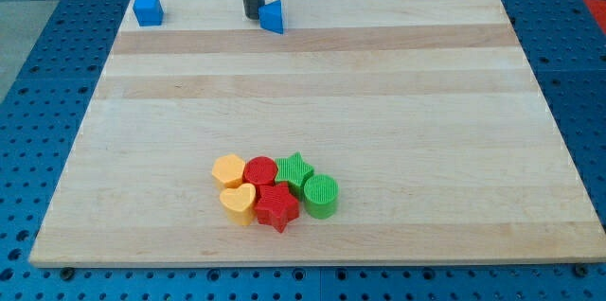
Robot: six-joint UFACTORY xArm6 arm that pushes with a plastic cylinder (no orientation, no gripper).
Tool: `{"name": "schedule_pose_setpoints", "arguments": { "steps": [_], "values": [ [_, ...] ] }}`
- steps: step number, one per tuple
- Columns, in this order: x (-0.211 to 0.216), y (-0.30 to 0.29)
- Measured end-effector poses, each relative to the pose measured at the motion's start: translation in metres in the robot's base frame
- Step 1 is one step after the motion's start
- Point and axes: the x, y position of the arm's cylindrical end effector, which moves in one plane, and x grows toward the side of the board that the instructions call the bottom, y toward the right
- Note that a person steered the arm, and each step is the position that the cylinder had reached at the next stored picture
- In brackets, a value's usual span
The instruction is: Move your arm towards the group of blocks
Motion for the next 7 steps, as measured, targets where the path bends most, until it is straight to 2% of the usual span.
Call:
{"name": "schedule_pose_setpoints", "arguments": {
  "steps": [1, 3, 4, 5, 7],
  "values": [
    [0.009, 0.017],
    [0.016, 0.009],
    [0.015, -0.032],
    [0.034, -0.060],
    [0.139, -0.062]
  ]
}}
